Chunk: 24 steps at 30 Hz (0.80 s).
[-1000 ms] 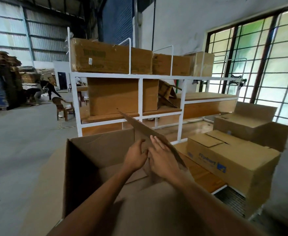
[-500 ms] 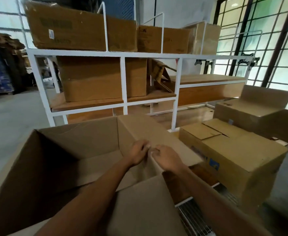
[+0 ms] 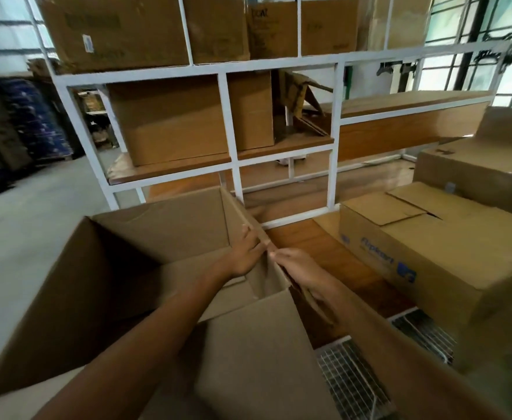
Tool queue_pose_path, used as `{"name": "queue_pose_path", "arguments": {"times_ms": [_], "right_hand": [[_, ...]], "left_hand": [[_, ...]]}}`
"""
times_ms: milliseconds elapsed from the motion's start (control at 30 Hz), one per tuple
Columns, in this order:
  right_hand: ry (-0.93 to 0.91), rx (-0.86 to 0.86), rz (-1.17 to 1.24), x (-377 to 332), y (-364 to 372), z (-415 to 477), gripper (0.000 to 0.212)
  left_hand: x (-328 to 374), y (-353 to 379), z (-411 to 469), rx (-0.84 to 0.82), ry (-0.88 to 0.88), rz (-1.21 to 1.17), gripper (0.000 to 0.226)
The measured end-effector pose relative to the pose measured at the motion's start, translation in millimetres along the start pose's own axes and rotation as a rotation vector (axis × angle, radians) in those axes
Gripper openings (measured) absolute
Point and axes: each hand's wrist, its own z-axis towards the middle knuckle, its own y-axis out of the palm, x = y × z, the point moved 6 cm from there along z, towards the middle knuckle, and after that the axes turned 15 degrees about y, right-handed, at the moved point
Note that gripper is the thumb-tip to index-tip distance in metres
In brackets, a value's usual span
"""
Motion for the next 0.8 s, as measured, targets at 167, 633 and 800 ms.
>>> {"name": "queue_pose_path", "arguments": {"times_ms": [167,633,800], "right_hand": [[-0.183,0.218,-0.370,-19.7,7.2,-21.5,0.022],[-0.617,0.926,-0.856,23.3,97.0,-92.0,0.040],[-0.593,0.779,-1.006,18.7,100.3,-95.2,0.038]], "left_hand": [[39.0,-22.3,-56.7,-0.145,-0.051,-0.032,0.048],[69.1,-40.3,-228.3,0.021,-0.107,0.854,0.059],[66.6,-43.0,-232.2,0.051,-0.092,0.832,0.058]]}}
